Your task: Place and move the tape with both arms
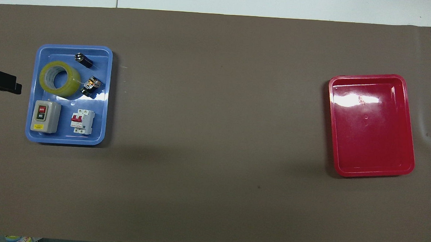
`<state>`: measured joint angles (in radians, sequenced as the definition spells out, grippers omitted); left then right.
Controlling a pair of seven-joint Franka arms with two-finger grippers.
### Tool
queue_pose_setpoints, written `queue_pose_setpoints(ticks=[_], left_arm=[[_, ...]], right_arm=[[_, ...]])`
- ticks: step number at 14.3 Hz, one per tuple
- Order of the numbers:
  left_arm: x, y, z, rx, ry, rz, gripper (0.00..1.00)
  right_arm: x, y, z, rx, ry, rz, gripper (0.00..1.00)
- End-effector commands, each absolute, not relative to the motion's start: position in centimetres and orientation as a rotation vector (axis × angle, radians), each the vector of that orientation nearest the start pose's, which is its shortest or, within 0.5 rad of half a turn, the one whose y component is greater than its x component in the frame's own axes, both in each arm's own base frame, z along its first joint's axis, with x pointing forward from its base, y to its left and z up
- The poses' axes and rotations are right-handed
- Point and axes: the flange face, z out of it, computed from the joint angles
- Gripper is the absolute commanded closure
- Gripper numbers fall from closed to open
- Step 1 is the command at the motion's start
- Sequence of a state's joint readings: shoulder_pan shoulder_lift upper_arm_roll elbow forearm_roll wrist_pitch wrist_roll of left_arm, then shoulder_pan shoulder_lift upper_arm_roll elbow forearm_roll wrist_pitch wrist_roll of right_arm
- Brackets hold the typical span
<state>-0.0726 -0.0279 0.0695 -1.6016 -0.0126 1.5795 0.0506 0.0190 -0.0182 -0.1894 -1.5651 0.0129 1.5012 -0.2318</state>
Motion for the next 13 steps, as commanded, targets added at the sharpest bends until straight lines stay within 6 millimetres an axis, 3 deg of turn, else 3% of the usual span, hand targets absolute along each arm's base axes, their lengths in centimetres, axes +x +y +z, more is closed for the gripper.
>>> queue_pose_setpoints(ticks=[1,6,9,13], left_arm=[[54.3,-0.5,62.8,-3.144,0.101,-0.031,0.00],[53.8,-0.5,62.4,-3.147,0.102,0.017,0.00],[54.7,-0.3,61.8,-3.148,0.101,-0.005,0.00],[59.1,1.4,56.8,-3.158,0.044,-0.045,0.00]], right_arm=[[53.1,-9.2,63.2,-3.117,-0.130,0.047,0.00],[53.1,-9.2,63.1,-3.117,-0.125,0.050,0.00],[53.2,-9.1,63.2,-3.117,-0.128,0.048,0.00],[53.1,-9.1,63.3,-3.116,-0.123,0.045,0.00]])
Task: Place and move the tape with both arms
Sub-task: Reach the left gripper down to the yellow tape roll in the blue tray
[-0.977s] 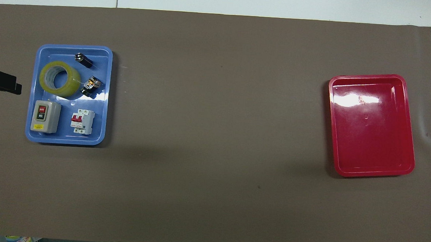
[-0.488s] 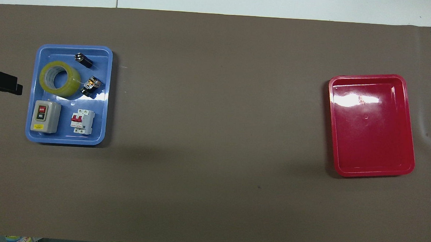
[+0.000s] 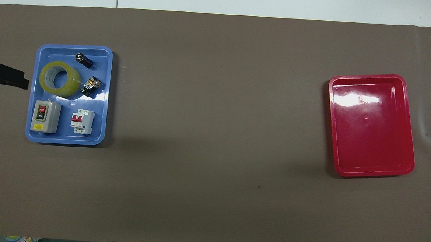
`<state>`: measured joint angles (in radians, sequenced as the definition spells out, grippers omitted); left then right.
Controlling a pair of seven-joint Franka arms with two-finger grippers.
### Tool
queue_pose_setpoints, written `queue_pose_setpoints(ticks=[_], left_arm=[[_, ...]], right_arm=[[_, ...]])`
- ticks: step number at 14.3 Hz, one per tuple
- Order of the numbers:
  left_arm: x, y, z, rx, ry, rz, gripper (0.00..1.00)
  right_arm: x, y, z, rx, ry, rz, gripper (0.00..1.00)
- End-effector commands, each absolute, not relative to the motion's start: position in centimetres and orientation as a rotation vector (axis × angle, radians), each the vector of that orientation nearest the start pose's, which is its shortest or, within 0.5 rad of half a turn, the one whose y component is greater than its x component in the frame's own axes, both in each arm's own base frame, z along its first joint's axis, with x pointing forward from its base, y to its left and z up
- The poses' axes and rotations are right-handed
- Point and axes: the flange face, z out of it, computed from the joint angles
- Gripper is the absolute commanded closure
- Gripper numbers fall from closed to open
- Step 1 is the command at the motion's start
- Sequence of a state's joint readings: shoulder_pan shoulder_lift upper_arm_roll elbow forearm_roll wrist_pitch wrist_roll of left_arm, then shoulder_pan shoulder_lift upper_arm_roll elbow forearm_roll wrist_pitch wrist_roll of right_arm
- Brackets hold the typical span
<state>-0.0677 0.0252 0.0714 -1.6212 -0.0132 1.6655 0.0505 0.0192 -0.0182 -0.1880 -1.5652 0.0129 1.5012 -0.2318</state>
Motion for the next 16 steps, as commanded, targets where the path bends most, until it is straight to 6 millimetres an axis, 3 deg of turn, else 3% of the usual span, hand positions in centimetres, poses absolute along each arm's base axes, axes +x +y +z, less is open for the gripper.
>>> queue_pose_setpoints(ticks=[1,7,10,12,14,16], left_arm=[[60.3,2.0,55.0,-3.169,0.019,-0.054,0.00],[64.2,6.7,46.0,-3.149,0.007,-0.115,0.00],[64.4,7.3,40.6,-3.137,0.007,-0.162,0.00],[64.8,7.5,38.3,-3.136,0.002,-0.145,0.00],[64.8,9.3,35.9,-3.132,-0.018,-0.144,0.00],[64.7,9.5,34.2,-3.124,-0.021,-0.183,0.05]], right_arm=[[53.2,-9.1,63.2,-3.116,-0.123,0.047,0.00],[53.2,-9.1,63.2,-3.116,-0.123,0.049,0.00],[53.1,-9.1,63.3,-3.116,-0.125,0.047,0.00],[53.1,-9.1,63.2,-3.115,-0.125,0.049,0.00],[53.1,-9.0,63.3,-3.115,-0.128,0.049,0.00],[53.1,-9.0,63.3,-3.115,-0.130,0.049,0.00]])
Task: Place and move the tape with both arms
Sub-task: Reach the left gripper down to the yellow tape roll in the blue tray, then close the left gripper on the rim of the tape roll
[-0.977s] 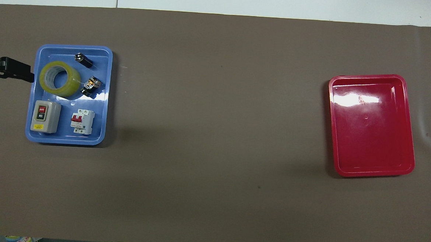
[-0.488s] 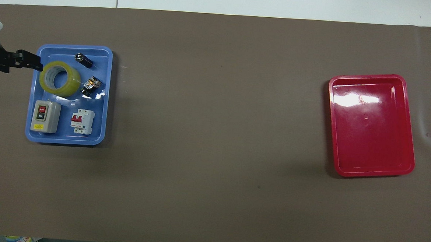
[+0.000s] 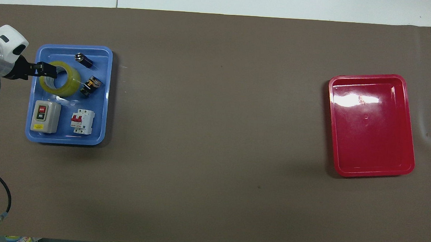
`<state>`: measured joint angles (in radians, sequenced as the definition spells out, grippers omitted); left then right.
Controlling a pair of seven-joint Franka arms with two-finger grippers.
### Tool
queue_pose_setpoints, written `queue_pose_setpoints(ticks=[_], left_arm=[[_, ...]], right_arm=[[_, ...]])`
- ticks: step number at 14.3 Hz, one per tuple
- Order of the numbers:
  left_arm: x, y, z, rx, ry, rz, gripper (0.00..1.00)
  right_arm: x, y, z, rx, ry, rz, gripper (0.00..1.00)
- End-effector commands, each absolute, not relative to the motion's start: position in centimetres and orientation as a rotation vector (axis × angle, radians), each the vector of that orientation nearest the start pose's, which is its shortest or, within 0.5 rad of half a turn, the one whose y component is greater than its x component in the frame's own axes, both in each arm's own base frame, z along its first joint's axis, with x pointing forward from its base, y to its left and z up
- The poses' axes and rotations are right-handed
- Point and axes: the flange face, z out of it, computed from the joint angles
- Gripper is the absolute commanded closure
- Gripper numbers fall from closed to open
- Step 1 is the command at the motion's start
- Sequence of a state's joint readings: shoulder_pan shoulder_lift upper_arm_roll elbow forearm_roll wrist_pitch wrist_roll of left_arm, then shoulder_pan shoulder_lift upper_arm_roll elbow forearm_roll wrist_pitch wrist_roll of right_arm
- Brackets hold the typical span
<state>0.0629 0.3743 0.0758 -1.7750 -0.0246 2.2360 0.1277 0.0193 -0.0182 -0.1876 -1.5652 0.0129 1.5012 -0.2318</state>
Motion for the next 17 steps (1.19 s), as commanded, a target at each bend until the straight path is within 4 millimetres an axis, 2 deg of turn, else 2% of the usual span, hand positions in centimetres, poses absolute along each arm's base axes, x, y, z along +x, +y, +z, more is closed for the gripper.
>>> queue_pose_setpoints(ticks=[1,4,7,10,11,12,13,15,16,17], left_arm=[[64.7,9.6,33.4,-3.122,-0.021,-0.183,0.05],[64.6,9.4,33.1,-3.124,-0.018,-0.176,0.12],[64.3,8.9,32.3,-3.127,-0.008,-0.157,0.41],[63.5,8.7,30.6,-3.118,0.013,-0.196,0.46],[63.2,9.0,30.1,-3.117,0.006,-0.199,0.63],[63.2,9.0,30.3,-3.118,0.003,-0.192,0.95],[63.3,9.1,30.6,-3.120,-0.001,-0.183,1.00],[64.3,9.1,32.6,-3.122,-0.007,-0.190,1.00],[64.3,8.9,33.9,-3.128,-0.004,-0.163,1.00],[64.1,9.0,36.4,-3.131,-0.014,-0.166,1.00]], right_arm=[[53.1,-9.1,63.3,-3.115,-0.128,0.049,0.00],[53.1,-9.1,63.2,-3.115,-0.128,0.052,0.00],[53.1,-8.8,63.2,-3.114,-0.137,0.056,0.00],[53.1,-8.7,63.1,-3.113,-0.140,0.059,0.00],[53.1,-8.7,63.1,-3.113,-0.140,0.061,0.00],[53.0,-8.7,63.1,-3.113,-0.140,0.061,0.00],[53.0,-8.7,63.1,-3.113,-0.140,0.061,0.00],[53.0,-8.7,63.1,-3.112,-0.140,0.063,0.00],[53.0,-8.7,63.1,-3.113,-0.140,0.061,0.00],[53.0,-8.7,63.1,-3.113,-0.140,0.061,0.00]])
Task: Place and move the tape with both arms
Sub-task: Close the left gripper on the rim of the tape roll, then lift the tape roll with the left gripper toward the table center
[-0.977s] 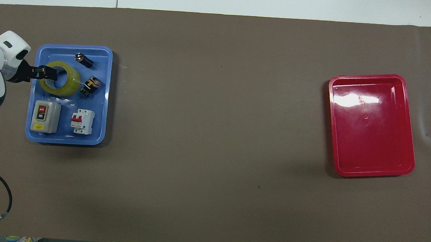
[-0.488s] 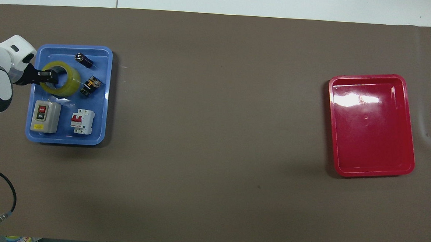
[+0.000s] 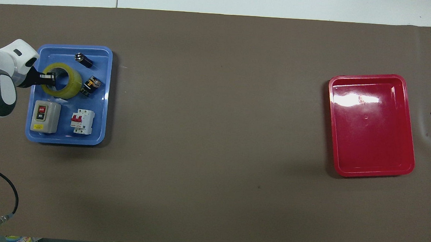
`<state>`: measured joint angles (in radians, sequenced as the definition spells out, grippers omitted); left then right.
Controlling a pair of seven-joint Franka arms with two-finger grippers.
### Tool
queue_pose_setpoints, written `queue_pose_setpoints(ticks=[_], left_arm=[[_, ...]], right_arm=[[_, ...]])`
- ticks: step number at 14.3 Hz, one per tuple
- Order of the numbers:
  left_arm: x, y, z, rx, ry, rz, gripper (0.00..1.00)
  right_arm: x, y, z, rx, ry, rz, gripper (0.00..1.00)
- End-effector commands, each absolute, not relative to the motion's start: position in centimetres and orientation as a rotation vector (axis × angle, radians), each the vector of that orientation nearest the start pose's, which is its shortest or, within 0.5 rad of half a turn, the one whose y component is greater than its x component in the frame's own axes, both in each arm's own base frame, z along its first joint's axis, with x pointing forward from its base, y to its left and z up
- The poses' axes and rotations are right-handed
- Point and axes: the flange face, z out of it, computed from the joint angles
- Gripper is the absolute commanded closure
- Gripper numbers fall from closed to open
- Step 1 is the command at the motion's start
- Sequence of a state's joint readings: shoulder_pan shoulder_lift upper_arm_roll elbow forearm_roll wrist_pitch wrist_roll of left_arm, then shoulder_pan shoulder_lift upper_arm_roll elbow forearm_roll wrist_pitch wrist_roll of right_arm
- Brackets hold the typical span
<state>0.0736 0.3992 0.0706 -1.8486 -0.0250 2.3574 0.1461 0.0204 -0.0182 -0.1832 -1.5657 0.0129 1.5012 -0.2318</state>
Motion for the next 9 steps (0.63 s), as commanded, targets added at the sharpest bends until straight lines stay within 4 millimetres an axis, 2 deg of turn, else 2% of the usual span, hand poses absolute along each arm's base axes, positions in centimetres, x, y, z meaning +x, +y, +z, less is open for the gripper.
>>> queue_pose_setpoints(ticks=[1,2,4,5,6,8,9], left_arm=[[63.6,9.0,38.3,-3.136,-0.016,-0.157,1.00],[63.1,8.7,40.7,-3.140,-0.013,-0.158,1.00],[62.0,7.3,43.7,-3.152,-0.009,-0.140,1.00],[62.0,4.7,43.9,-3.159,0.032,-0.107,1.00],[61.9,1.0,43.5,-3.158,0.066,-0.095,1.00],[62.2,-4.7,42.7,-3.164,-0.085,-0.141,1.00],[61.9,-9.0,41.5,-3.168,-0.068,-0.129,1.00]], right_arm=[[53.0,-8.7,63.1,-3.113,-0.140,0.061,0.00],[53.0,-8.7,63.1,-3.113,-0.140,0.061,0.00],[53.0,-8.7,63.1,-3.112,-0.140,0.063,0.00],[53.0,-8.7,63.1,-3.112,-0.140,0.063,0.00],[53.0,-8.7,63.1,-3.112,-0.140,0.063,0.00],[53.0,-8.7,63.1,-3.113,-0.140,0.061,0.00],[53.0,-8.7,63.1,-3.113,-0.137,0.061,0.00]])
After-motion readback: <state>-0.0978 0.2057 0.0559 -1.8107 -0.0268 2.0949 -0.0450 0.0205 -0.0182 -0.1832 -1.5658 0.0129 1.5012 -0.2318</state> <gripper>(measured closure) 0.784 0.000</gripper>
